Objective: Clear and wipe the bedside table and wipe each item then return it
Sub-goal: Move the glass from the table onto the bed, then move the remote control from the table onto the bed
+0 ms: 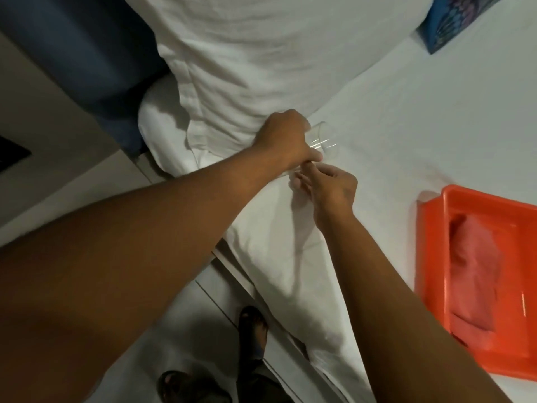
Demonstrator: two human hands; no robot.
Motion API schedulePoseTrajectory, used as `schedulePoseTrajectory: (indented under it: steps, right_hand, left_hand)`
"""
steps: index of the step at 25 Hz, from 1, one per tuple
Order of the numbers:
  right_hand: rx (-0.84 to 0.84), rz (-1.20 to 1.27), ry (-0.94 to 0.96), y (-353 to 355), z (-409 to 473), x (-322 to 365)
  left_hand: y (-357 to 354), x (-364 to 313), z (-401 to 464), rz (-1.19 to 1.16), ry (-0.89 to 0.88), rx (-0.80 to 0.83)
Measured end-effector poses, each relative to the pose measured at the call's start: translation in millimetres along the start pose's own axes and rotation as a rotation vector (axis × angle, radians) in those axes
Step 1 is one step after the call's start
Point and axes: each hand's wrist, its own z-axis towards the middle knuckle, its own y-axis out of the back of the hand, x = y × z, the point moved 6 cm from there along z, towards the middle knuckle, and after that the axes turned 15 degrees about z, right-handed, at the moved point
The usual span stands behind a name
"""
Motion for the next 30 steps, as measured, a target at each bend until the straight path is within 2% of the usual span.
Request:
schedulePoseTrajectory:
  steps: [5, 8, 10, 12, 16, 19, 21, 23, 27, 30]
  right_hand:
    - [-0.064, 0.016, -0.065, 3, -23, -17]
    - [-0.148, 0.135, -0.097, -9, -39, -27]
    - [-0.109, 0.193, -0.143, -37, -63, -51]
    - [0.027, 0.103, -0.203, -81, -95, -91]
    - [0.318, -0.298, -0.314, -187, -161, -203]
    - [0.518, -0.602, -0.34, -245, -201, -289]
    - [0.594, -0.851, -0.237, -267, -212, -330]
    - [0.633, -1.03, -0.167, -281, -210, -360]
    - [0.723, -1.174, -0.241, -289, -202, -398]
    - [0.732, -1.161, -0.239, -291, -198, -409]
  left_hand:
    - [-1, 4, -21, 0.071, -0.092, -0.051]
    - [13, 39, -62, -0.118, -0.105, -0.165]
    - [17, 89, -110, -0.235, -0.068, -0.255]
    - [9, 164, -165, -0.325, 0.122, -0.323]
    - [-18, 341, -275, -0.47, 0.783, -0.363]
    - [-39, 432, -348, -0.411, 1.146, -0.362]
    - [-54, 460, -369, -0.333, 1.255, -0.286]
    - [-72, 474, -374, -0.395, 1.321, -0.219]
    - [-94, 480, -348, -0.456, 1.227, -0.16]
    - [-101, 490, -339, -0.515, 1.266, -0.18]
